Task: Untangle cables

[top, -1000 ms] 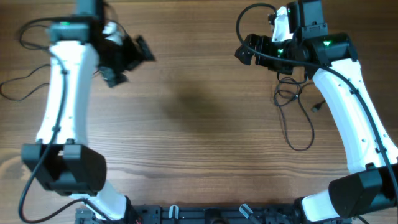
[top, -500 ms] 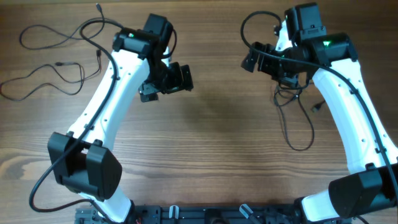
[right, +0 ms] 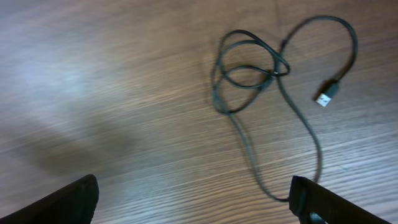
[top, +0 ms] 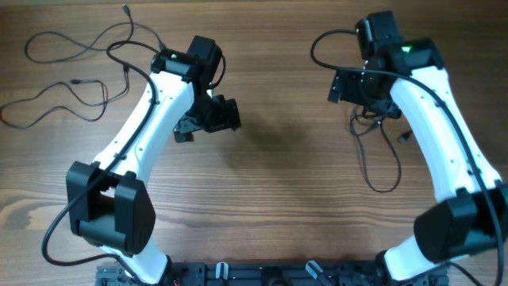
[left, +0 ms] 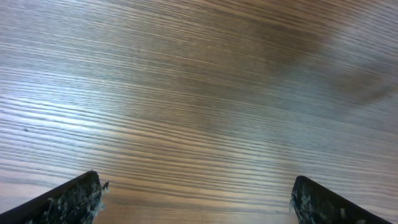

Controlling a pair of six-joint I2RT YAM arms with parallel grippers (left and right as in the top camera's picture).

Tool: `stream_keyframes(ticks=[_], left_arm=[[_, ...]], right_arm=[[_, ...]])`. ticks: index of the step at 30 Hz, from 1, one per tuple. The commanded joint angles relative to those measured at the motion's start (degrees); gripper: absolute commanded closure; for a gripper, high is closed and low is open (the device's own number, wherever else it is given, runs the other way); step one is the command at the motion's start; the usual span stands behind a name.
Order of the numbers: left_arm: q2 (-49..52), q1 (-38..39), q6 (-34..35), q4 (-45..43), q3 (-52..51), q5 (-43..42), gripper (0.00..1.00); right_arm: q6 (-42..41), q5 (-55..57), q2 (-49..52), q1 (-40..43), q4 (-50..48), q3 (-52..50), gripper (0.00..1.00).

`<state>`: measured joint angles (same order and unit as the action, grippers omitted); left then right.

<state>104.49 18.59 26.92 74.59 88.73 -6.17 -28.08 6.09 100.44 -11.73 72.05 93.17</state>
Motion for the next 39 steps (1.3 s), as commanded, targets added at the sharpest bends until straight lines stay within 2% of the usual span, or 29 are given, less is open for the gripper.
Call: stream_keyframes(ticks=[1,8,13,15,17,19,27,34,39], left_arm=[[0.5,-0.3,0.6,0.0,-0.5,4.2,0.00],[0.5,-0.4,0.6,-1.0,-0.5,4.1,0.00],[0.5,-0.4,0.5,-3.7,-0.5,4.1,0.00],[0.5,-0.4,0.5,-3.7,-0.5,4.1,0.00],[0.5,-0.4,0.5,-3.7,-0.5,4.1,0.00],[0.5,-0.4,0.5,-3.7,-0.5,4.1,0.00],[0.5,-0.4,0.5,-3.7,-0.5,4.1,0.00],[0.5,-0.4,0.5,-3.7,-0.5,4.1,0.00],[0.5,-0.4,0.5,-3.7,-0.5,4.1,0.00]], right_arm=[[-0.4,4.7,4.8,2.3,0.7,0.1,0.00],[-0.3,-3.0,9.8,9.1,0.3,0.1,0.00],[2.0,-7.1,11.6,9.7,-2.3,0.1,0.01],[2.6,-8.4,12.4,9.3,-3.3,0.1,0.08],[2.4,-8.4,13.4,8.8,-3.9,0.1,0.22],[1.1,-8.3,14.6,8.3,-4.9,0.1,0.29],[-3.7,-7.8,17.7,7.4,-8.0,0.0,0.32],[-8.1,-2.2,20.1,7.4,-12.0,-2.4,0.50],[-8.1,-3.4,20.1,7.4,-17.6,-4.9,0.52]])
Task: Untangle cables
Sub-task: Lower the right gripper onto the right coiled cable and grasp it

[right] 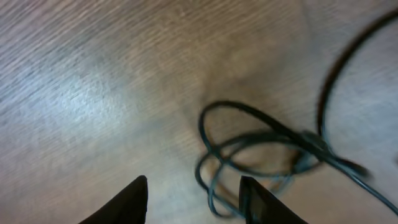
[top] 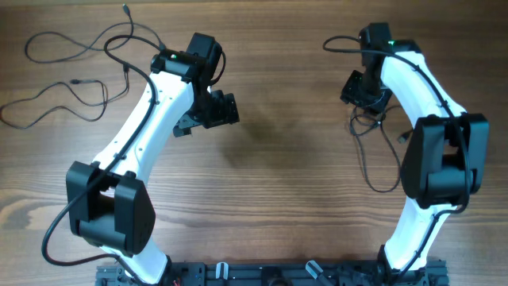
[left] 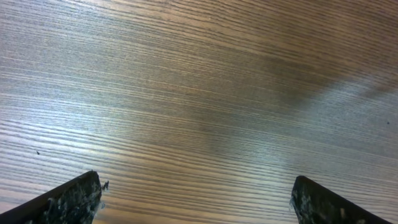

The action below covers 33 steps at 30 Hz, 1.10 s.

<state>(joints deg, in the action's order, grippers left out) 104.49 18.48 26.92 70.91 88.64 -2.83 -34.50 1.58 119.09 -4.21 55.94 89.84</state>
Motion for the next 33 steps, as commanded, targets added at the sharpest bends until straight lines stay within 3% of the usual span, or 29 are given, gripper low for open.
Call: stream_keyframes(ticks=[1,9,15,23,28,33], left_arm=[[0.5,-0.3,0.5,0.0,-0.4,0.8,0.00],[0.5,-0.3,0.5,0.0,-0.4,0.8,0.00],[0.5,-0.3,0.5,0.0,-0.4,0.8,0.00],[0.5,-0.3,0.5,0.0,-0.4,0.8,0.00],[0.5,-0.3,0.5,0.0,-0.4,0.8,0.00],[0.5,-0.3,0.5,0.0,-0.4,0.8,0.00]], right_arm=[[-1.7,1.2,1.5,-0.1,-2.0,-1.6,0.52],[-1.7,3.9,1.5,-0.1,-4.8,-4.7,0.67],[-1.6,3.7,1.5,-0.1,-8.4,-7.6,0.95],[0.1,0.1,-0.4,-0.1,-2.9,-1.4,0.96],[11.0,-12.7,-5.4,-0.1,3.0,4.9,0.96],[25.7,-39.6,-12.3,-0.1,5.0,6.1,0.96]])
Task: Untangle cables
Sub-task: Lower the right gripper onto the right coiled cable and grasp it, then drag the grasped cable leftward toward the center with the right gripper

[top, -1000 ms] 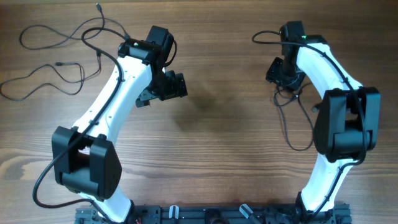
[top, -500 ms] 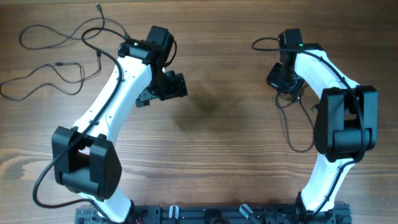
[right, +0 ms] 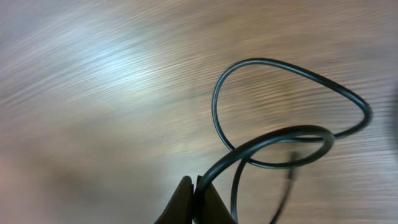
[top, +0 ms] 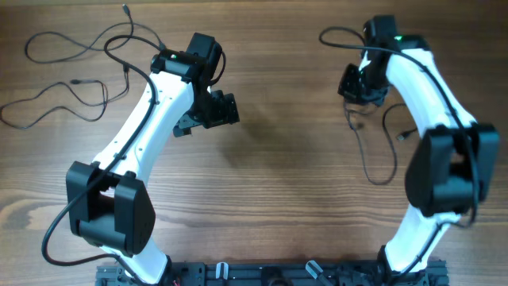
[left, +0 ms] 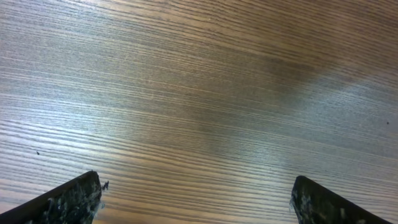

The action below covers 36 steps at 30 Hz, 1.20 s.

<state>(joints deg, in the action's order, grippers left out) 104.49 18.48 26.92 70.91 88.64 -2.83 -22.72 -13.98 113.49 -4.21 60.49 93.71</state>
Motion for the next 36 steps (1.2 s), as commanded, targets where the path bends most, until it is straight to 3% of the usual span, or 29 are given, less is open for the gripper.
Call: stream_keyframes(ticks=[1,3,6,7,10,12,14,15,18,20,22,24,25,26,27,29,33,34,36], left_arm=[[0.5,-0.3,0.5,0.0,-0.4,0.8,0.00],[0.5,-0.3,0.5,0.0,-0.4,0.8,0.00],[0.5,-0.3,0.5,0.0,-0.4,0.8,0.00],[0.5,-0.3,0.5,0.0,-0.4,0.8,0.00],[0.5,-0.3,0.5,0.0,-0.4,0.8,0.00],[0.5,-0.3,0.5,0.0,-0.4,0.8,0.00],[0.5,-0.3,0.5,0.0,-0.4,0.8,0.00],[0.5,-0.3,0.5,0.0,-0.4,0.8,0.00],[0.5,-0.3,0.5,0.0,-0.4,0.8,0.00],[0.5,-0.3,0.5,0.0,-0.4,0.8,0.00],[0.5,-0.3,0.5,0.0,-0.4,0.8,0.00],[0.5,-0.3,0.5,0.0,-0.4,0.8,0.00],[0.5,-0.3,0.5,0.0,-0.4,0.8,0.00],[0.5,-0.3,0.6,0.0,-0.4,0.8,0.00],[0.5,-0.3,0.5,0.0,-0.4,0.8,0.00],[0.5,-0.3,0.5,0.0,-0.4,0.8,0.00],[0.5,-0.3,0.5,0.0,-0.4,0.8,0.00],[0.5,-0.3,0.5,0.0,-0.4,0.8,0.00],[0.5,-0.3,0.6,0.0,-0.4,0.8,0.00]], right_arm=[[15.8,-28.2,-7.5,-0.1,0.6,2.2,0.96],[16.8,-36.0,-9.8,-0.1,0.6,2.2,0.96],[13.4,-36.6,-11.1,-0.2,0.3,2.2,0.96],[8.4,-32.6,-11.2,-0.3,0.8,2.2,0.96],[-11.8,-4.6,-11.2,-1.3,7.0,2.2,0.96],[-17.3,2.1,-11.2,-2.5,11.0,2.2,0.96],[-15.6,-5.6,-11.2,-3.1,11.8,2.2,0.96],[-10.0,-14.5,-11.2,-3.3,11.0,2.2,0.96],[14.9,-55.4,-11.2,-3.3,8.4,2.2,0.96],[18.3,-66.6,-11.2,-3.3,6.1,2.2,0.96],[9.6,-56.2,-11.2,-3.3,0.5,2.2,0.96],[-5.9,-27.3,-11.2,-3.5,0.8,2.2,0.96],[-19.2,-5.9,-11.2,-4.0,5.0,2.2,0.96],[-29.0,6.4,-11.2,-4.5,10.3,2.2,0.95],[-30.8,8.4,-11.2,-4.7,12.8,2.2,0.96],[-21.6,-3.5,-11.3,-4.8,11.5,2.2,0.96],[7.9,-55.8,-11.3,-4.6,5.4,2.2,0.96],[11.2,-64.4,-11.3,-4.6,4.1,2.2,0.96],[11.6,-67.9,-11.3,-4.6,0.8,2.2,0.96]])
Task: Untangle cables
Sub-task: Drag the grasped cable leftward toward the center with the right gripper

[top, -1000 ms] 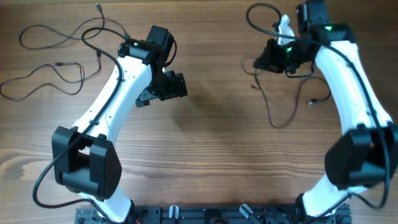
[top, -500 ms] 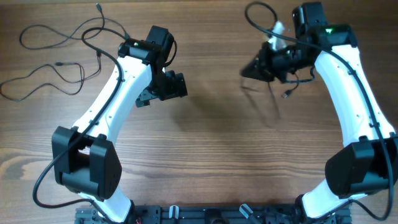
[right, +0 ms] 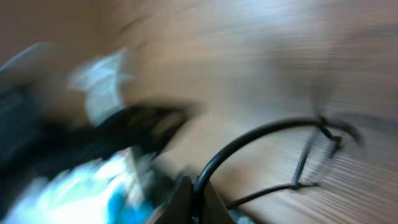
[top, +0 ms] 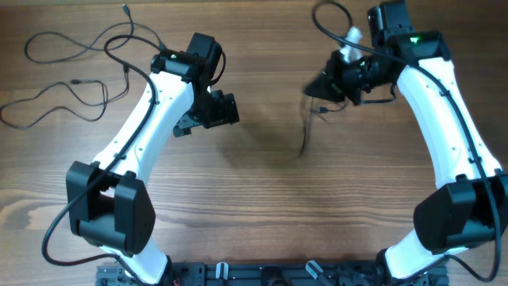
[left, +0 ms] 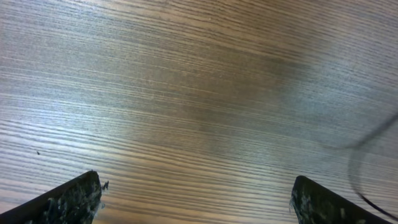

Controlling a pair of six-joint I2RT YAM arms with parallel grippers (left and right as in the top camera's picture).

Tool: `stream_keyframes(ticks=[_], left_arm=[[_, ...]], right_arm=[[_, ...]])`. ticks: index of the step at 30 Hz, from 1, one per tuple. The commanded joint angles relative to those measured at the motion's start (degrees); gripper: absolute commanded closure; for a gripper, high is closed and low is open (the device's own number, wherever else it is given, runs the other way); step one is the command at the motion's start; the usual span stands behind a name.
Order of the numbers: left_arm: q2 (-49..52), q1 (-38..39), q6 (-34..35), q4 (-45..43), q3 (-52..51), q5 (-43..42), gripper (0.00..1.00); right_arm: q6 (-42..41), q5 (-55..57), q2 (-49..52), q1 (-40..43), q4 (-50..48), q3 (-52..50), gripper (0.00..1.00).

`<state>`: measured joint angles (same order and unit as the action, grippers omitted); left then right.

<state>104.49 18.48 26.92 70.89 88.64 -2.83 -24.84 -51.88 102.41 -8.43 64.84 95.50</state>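
A thin black cable [top: 305,131] hangs from my right gripper [top: 317,86], which is lifted off the wooden table [top: 262,206] near its middle. In the blurred right wrist view that gripper [right: 196,198] is shut on the cable [right: 261,134], which arcs away over the wood. My left gripper [top: 232,112] stays left of centre; its fingers [left: 68,196] stand wide open with nothing between them. An arc of the hanging cable [left: 364,158] shows at the right of the left wrist view. More tangled black cables [top: 75,56] lie at the far left.
The far-left cables loop from the table's top edge down to about mid-height beside the left arm [top: 151,119]. The right arm [top: 444,119] spans the right side. A black rail [top: 262,274] runs along the near edge.
My right gripper has moved left from the far right toward the table's middle, lifting the black cable off the wood so it now dangles. The left arm has not moved.
First my right gripper hung open above a knotted cable at the far right. Then it was low over the loops, jaws narrower. Then it was shut on the cable there. Now the cable dangles near the middle. The left gripper stayed open and still throughout.
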Motion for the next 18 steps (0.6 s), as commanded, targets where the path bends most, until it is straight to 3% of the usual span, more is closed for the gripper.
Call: stream_keyframes(ticks=[1,3,5,6,7,8,10,12,15,17,18], left_arm=[[0.5,-0.3,0.5,0.0,-0.4,0.8,0.00],[0.5,-0.3,0.5,0.0,-0.4,0.8,0.00],[0.5,-0.3,0.5,0.0,-0.4,0.8,0.00],[0.5,-0.3,0.5,0.0,-0.4,0.8,0.00],[0.5,-0.3,0.5,0.0,-0.4,0.8,0.00],[0.5,-0.3,0.5,0.0,-0.4,0.8,0.00],[0.5,-0.3,0.5,0.0,-0.4,0.8,0.00],[0.5,-0.3,0.5,0.0,-0.4,0.8,0.00],[0.5,-0.3,0.6,0.0,-0.4,0.8,0.00],[0.5,-0.3,0.5,0.0,-0.4,0.8,0.00],[0.5,-0.3,0.5,0.0,-0.4,0.8,0.00]], right_arm=[[11.2,-24.9,-0.2,-0.3,-5.9,0.4,0.96],[-2.1,4.0,-0.2,-0.6,-5.7,0.4,0.96],[-26.9,43.3,-0.2,-1.7,3.0,0.4,0.96],[-36.0,53.7,-0.2,-2.4,7.9,0.4,0.96],[-39.4,57.5,-0.2,-3.0,11.1,0.4,0.96],[-38.1,56.3,-0.2,-3.3,11.6,0.4,0.96],[-25.2,43.2,-0.3,-3.3,8.2,0.4,0.96],[-4.9,16.4,-0.3,-3.3,3.6,0.4,0.96],[16.6,-16.2,-0.3,-3.3,0.4,0.4,0.96],[19.6,-18.8,-0.3,-3.4,-2.7,0.4,0.96],[17.7,-12.3,-0.3,-3.3,-4.6,0.4,0.96]])
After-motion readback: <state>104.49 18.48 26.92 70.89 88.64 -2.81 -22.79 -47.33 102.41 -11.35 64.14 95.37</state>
